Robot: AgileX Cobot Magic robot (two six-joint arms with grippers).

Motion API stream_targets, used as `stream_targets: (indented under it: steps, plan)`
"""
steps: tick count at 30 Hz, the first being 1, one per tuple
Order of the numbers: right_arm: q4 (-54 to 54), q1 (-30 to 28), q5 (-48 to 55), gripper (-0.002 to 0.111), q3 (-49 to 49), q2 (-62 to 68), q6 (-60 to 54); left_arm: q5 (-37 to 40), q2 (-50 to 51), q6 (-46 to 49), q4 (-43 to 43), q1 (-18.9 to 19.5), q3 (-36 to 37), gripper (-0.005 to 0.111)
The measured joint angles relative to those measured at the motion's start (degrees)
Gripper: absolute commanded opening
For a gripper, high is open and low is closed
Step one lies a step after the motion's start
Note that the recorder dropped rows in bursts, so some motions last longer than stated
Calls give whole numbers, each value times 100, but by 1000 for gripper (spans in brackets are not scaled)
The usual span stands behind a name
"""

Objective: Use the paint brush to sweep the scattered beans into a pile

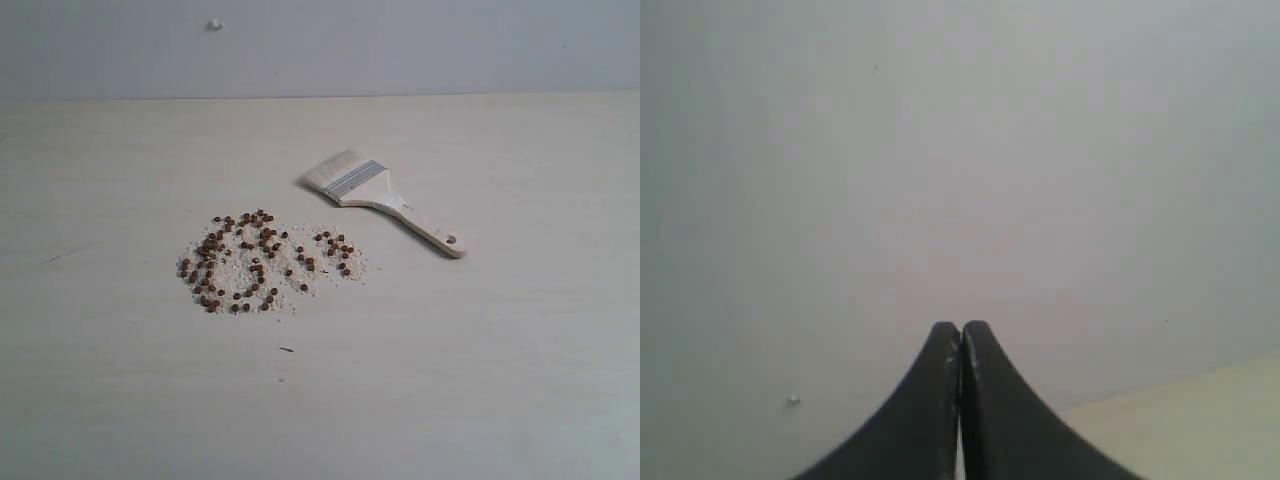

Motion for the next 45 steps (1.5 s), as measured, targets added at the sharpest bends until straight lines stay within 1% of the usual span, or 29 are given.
stream_targets:
  steps: [3,6,8,13,15,18,19,22,25,29,33,36,39,41,42,43,45]
  plan:
    - [9,0,467,1,-809,963,-438,0,0,0,0,0,0,0]
    - [23,0,1309,1,-1714,2047,-936,0,0,0,0,0,0,0]
    - [23,0,2085,0,-2362,2825,-1446,0,0,0,0,0,0,0]
    - [72,0,4210,0,-4030,4527,-3168,0,0,0,0,0,0,0]
    - [213,0,4804,0,-4512,5074,-3797,0,0,0,0,0,0,0]
    - [827,0,5751,0,-5221,5808,-5282,0,0,0,0,0,0,0]
    - [1203,0,6012,0,-5446,6086,-5839,0,0,0,0,0,0,0]
    - [2252,0,6512,6,-5755,6673,-7189,0,0,0,0,0,0,0]
    - [2677,137,6602,15,-5952,7238,-7726,0,0,0,0,0,0,0]
    - [2456,548,6593,21,-6176,8087,-7922,0,0,0,0,0,0,0]
    - [2277,915,6496,26,-6609,8907,-7936,0,0,0,0,0,0,0]
    - [2302,1065,6085,28,-6896,9386,-7936,0,0,0,0,0,0,0]
    - [2599,1098,5499,28,-6977,9602,-7936,0,0,0,0,0,0,0]
    - [2807,1098,5200,33,-7030,9668,-7936,0,0,0,0,0,0,0]
    - [2864,1111,5135,37,-7106,9699,-7936,0,0,0,0,0,0,0]
    - [2890,1138,5139,43,-7232,9754,-7936,0,0,0,0,0,0,0]
    - [2900,1197,5339,47,-7564,9922,-7936,0,0,0,0,0,0,0]
